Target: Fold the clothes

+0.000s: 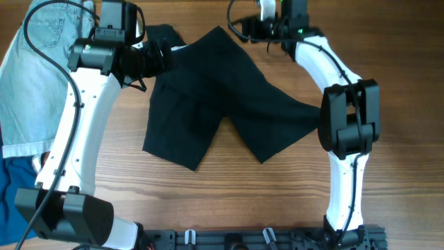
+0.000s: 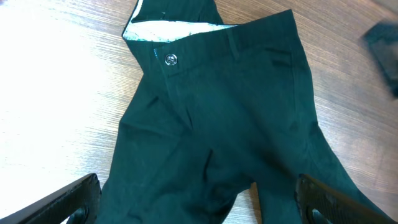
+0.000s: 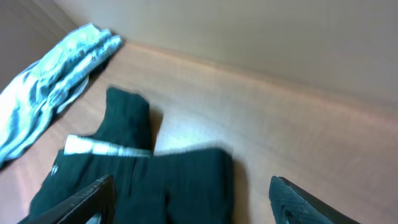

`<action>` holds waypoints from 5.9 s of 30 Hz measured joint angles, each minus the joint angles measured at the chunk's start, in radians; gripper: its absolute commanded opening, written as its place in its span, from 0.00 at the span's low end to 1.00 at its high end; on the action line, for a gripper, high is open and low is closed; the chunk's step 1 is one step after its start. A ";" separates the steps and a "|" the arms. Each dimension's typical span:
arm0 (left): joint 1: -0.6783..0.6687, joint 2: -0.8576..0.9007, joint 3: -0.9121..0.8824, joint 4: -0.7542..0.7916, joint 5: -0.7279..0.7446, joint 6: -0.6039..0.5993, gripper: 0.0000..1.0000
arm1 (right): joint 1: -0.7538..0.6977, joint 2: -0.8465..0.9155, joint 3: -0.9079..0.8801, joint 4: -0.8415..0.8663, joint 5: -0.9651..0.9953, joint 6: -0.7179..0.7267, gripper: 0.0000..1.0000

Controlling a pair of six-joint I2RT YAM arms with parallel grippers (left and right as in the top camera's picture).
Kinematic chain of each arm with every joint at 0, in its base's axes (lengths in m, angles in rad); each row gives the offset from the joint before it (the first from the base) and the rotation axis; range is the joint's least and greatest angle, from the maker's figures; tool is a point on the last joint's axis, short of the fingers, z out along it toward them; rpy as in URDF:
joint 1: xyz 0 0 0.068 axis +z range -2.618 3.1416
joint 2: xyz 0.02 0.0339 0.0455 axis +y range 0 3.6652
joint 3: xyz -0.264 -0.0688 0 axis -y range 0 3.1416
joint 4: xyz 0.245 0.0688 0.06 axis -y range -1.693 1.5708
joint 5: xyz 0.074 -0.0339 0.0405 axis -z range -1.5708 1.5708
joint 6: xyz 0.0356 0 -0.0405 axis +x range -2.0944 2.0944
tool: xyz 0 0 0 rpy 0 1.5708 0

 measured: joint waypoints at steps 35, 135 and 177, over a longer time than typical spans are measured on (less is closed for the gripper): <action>0.000 0.000 0.000 -0.029 -0.003 0.000 1.00 | 0.114 0.174 0.027 0.001 0.262 -0.185 0.64; 0.000 0.000 0.000 0.093 -0.014 0.000 1.00 | -0.587 -0.739 -1.111 -0.558 0.515 0.318 0.04; 0.000 0.003 0.000 0.103 -0.014 0.000 1.00 | -0.570 -0.388 -0.517 -0.204 0.273 0.146 1.00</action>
